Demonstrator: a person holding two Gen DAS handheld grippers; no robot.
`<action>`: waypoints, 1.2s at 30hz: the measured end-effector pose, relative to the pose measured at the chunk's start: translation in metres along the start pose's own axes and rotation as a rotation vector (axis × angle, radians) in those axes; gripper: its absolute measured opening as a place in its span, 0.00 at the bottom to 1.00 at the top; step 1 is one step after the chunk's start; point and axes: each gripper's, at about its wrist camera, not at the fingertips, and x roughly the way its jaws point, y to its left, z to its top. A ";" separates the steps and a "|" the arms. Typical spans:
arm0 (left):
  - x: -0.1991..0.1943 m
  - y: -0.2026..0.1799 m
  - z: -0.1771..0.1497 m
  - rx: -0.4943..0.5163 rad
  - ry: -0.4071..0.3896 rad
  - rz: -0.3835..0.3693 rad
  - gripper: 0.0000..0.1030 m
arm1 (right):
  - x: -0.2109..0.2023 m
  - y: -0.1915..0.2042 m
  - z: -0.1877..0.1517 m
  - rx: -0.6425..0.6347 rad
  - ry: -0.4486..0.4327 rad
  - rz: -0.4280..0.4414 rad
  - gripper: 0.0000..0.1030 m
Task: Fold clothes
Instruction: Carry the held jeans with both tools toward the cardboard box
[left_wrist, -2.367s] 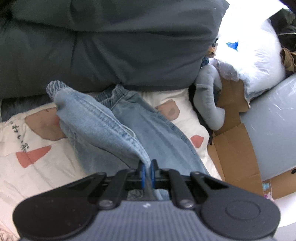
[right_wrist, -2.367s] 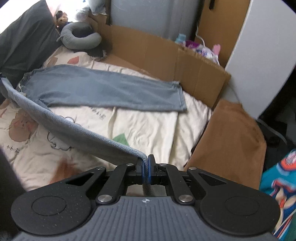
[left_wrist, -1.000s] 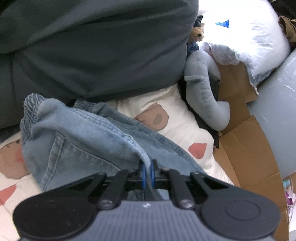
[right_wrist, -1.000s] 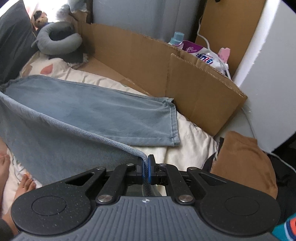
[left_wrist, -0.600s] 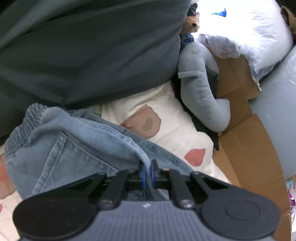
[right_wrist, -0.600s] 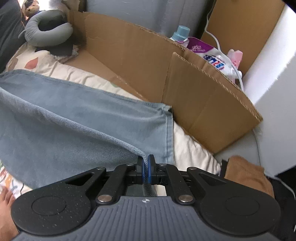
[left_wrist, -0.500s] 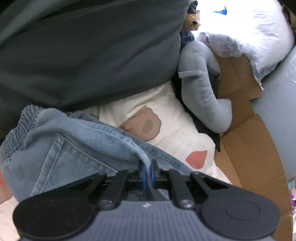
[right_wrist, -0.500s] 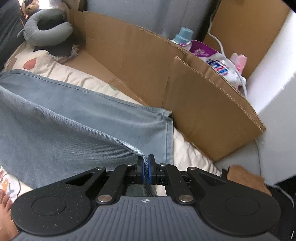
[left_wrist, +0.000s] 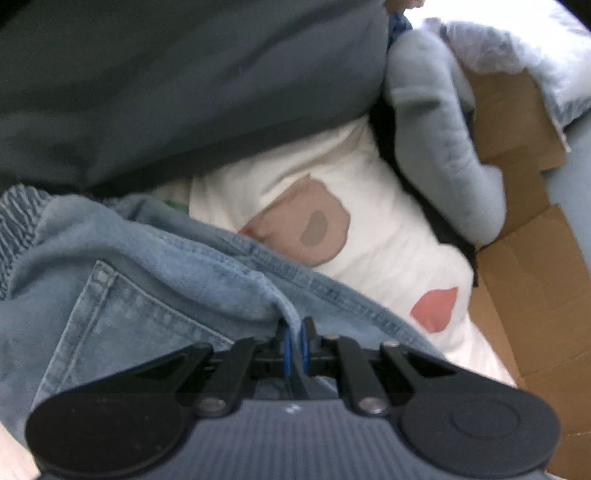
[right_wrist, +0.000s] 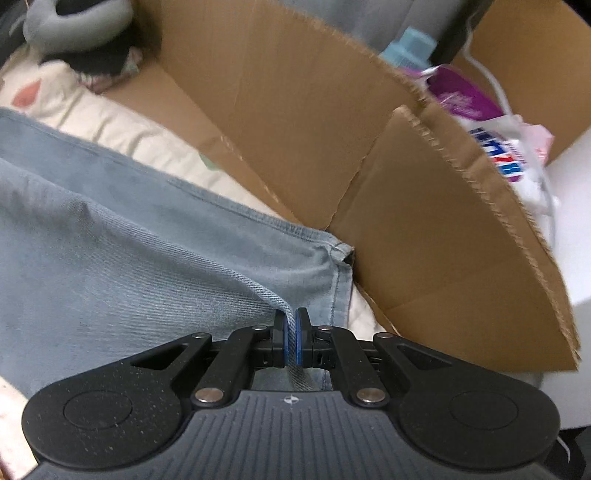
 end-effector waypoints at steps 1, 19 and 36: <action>0.003 0.001 0.000 -0.004 0.002 -0.001 0.06 | 0.005 0.001 0.002 0.000 0.005 -0.003 0.01; 0.017 -0.017 0.029 -0.002 -0.038 0.026 0.06 | 0.065 0.002 0.038 0.022 0.043 -0.049 0.01; 0.038 -0.022 0.038 0.005 -0.052 0.091 0.06 | 0.104 0.013 0.074 -0.028 0.064 -0.113 0.01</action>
